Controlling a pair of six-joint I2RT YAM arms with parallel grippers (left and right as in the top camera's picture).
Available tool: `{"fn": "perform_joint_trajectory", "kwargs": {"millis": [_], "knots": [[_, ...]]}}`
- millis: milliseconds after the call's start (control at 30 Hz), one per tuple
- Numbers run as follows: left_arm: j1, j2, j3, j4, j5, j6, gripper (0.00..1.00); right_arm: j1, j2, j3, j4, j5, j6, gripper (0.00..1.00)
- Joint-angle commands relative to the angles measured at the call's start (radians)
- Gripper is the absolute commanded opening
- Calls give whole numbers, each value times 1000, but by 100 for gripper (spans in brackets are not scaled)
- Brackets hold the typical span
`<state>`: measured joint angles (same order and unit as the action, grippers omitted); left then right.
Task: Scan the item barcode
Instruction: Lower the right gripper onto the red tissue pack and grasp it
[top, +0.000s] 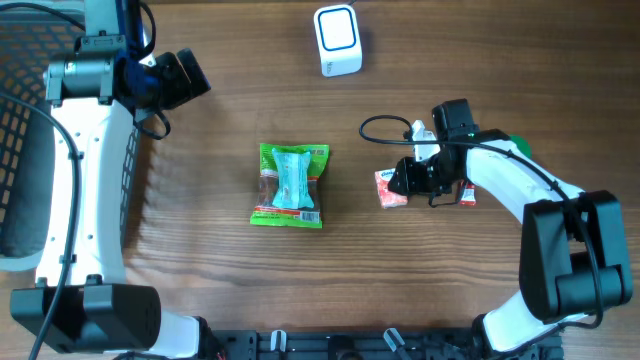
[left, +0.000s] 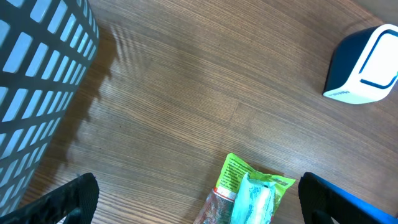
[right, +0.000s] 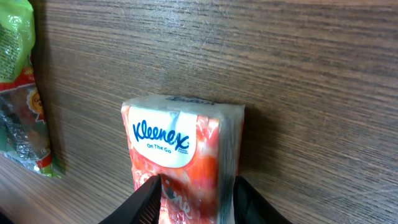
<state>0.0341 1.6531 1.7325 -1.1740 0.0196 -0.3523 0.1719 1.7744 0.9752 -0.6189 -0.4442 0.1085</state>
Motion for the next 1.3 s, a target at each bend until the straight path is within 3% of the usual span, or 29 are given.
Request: {"fn": "perform_joint_trajectory", "kwargs": {"millis": [0,133,433,533,900,1267], "knots": [[3,0,-3,2,-6,16,100,-3,-19,16,29,-5,26,39],[3,0,-3,2,-6,16,100,-20,-20,23,43,-114,25,39],[3,0,-3,2,-6,16,100,-82,-19,21,16,-116,26,39],[3,0,-3,2,-6,16,100,-84,-18,12,9,-115,23,46],[3,0,-3,2,-6,16,100,-84,-13,-95,67,-115,22,45],[3,0,-3,3,-6,16,100,-84,-13,-149,169,-116,26,26]]}}
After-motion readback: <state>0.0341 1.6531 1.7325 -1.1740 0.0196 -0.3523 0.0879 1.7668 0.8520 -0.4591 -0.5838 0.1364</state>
